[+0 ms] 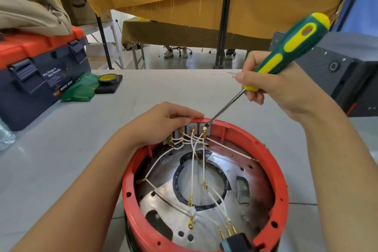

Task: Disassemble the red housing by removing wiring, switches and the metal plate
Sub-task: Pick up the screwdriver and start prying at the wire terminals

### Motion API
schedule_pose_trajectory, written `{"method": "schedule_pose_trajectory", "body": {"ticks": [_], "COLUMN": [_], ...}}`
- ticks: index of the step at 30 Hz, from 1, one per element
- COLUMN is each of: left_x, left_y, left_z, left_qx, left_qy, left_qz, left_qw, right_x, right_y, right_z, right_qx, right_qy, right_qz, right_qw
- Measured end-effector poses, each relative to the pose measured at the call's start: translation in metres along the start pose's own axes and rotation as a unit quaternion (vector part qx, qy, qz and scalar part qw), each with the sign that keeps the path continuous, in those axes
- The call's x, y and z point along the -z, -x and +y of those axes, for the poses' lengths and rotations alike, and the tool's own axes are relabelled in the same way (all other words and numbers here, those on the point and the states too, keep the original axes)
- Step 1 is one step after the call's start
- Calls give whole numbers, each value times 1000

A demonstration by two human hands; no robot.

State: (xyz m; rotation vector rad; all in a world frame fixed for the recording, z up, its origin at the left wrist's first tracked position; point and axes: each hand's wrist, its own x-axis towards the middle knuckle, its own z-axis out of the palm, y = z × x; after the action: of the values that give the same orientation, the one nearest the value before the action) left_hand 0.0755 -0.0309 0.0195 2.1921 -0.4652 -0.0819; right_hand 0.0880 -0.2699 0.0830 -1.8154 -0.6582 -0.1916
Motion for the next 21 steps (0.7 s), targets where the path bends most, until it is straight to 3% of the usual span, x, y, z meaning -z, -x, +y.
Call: {"method": "schedule_pose_trajectory", "body": {"ticks": [21], "left_x": [1], "left_y": [1], "left_z": [2], "left_qx": [1], "left_qy": [-9], "left_qz": [1], "left_qw": [1000], "right_x": [-1], "right_y": [3], "right_z": [-5], "right_qx": [17], "right_qy": [43], "right_qz": [-56], "right_qw": [997]}}
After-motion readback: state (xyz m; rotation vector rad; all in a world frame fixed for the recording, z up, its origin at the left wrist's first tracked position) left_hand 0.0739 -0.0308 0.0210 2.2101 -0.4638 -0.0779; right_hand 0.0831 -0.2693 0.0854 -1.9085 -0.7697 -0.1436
